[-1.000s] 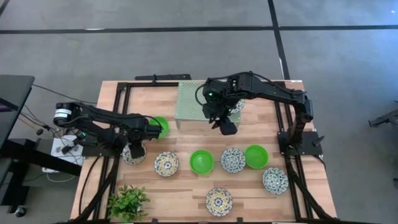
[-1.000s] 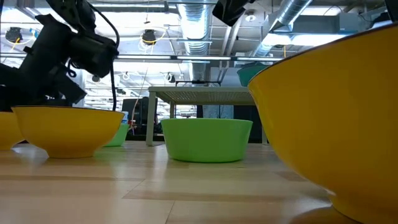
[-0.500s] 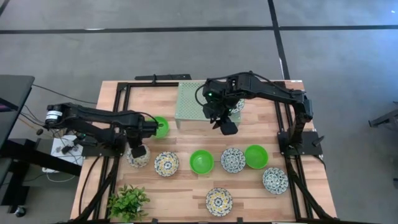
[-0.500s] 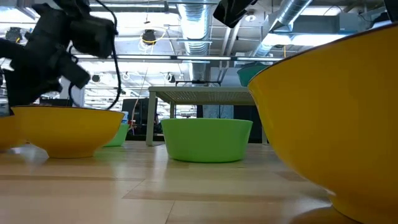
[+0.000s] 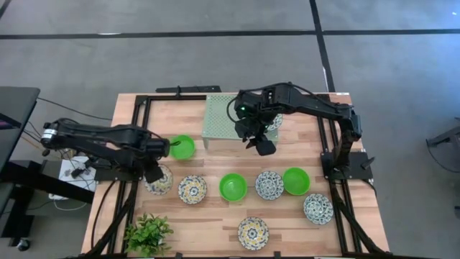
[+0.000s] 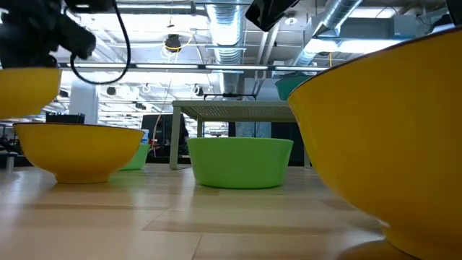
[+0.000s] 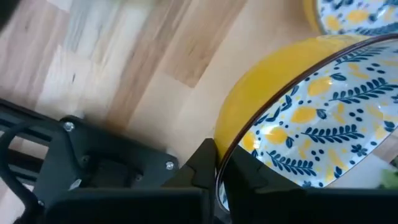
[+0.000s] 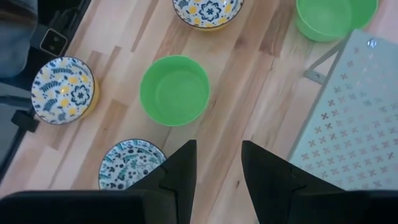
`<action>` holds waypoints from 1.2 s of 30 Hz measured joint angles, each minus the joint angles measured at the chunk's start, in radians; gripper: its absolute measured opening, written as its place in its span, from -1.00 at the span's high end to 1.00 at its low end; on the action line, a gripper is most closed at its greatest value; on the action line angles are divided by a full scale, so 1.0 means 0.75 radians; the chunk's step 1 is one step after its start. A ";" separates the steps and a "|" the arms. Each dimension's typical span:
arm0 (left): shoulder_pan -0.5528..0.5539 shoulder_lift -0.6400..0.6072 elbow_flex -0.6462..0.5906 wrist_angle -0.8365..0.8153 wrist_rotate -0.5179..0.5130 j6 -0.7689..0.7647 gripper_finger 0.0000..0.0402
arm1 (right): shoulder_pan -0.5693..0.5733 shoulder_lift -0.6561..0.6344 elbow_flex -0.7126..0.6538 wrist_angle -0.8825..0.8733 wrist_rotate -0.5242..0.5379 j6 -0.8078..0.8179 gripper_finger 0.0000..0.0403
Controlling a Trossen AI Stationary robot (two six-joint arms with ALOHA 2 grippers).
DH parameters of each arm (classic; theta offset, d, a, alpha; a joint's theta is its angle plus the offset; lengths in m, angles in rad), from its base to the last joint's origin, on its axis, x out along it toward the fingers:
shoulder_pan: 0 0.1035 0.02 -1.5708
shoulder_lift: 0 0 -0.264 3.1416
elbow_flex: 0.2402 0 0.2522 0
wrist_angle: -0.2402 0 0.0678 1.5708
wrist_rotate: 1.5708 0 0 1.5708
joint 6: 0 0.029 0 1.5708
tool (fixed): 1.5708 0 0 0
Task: Pick & Place Mini bowls
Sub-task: Put the top left yellow bowl on the shelf
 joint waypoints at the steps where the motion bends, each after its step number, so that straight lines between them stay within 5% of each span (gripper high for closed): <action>1: -0.009 -0.003 0.017 0.005 -0.013 -0.028 0.90 | -0.003 0.000 0.000 0.001 0.000 -0.007 0.39; 7: -0.006 -0.003 0.146 0.067 -0.134 -0.254 0.94 | -0.014 0.000 0.000 0.002 0.001 -0.009 0.39; 14: 0.146 -0.002 0.275 0.380 -0.260 -0.171 0.90 | -0.031 0.000 0.000 0.035 0.001 -0.008 0.39; 20: 0.457 0.074 0.278 0.641 0.033 -0.079 0.92 | -0.039 0.000 0.000 0.104 0.034 0.101 0.39; 28: 0.732 0.422 0.332 0.887 0.343 0.068 0.90 | -0.037 0.000 0.000 -0.044 0.090 0.254 0.39; 36: 0.822 0.735 0.597 0.891 0.427 0.162 0.87 | -0.027 -0.027 0.001 -0.110 0.251 0.316 0.39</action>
